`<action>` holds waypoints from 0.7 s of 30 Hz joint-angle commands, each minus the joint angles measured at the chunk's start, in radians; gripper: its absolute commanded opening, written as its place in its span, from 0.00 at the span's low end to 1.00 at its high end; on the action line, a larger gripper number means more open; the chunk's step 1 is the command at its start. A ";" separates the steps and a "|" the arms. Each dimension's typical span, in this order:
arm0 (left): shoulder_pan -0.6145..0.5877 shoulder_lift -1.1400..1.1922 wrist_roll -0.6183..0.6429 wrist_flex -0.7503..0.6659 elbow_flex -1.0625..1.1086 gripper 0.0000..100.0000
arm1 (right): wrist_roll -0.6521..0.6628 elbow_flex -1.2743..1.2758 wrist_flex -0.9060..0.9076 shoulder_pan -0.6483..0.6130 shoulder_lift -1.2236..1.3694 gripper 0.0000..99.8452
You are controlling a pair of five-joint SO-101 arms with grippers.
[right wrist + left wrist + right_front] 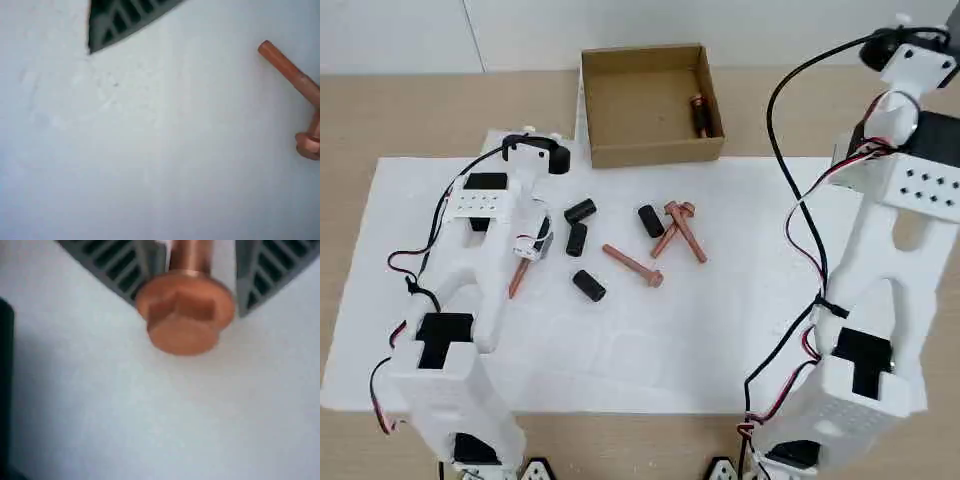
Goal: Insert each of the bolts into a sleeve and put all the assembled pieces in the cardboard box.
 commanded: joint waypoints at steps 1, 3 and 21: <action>-0.003 0.009 0.006 -0.026 -0.004 0.09 | 0.006 0.000 0.001 -0.007 -0.027 0.16; -0.003 0.003 0.009 -0.023 -0.004 0.07 | 0.006 0.000 0.001 -0.007 -0.027 0.16; -0.011 0.000 0.038 0.302 -0.312 0.01 | 0.063 0.000 0.013 -0.064 -0.031 0.16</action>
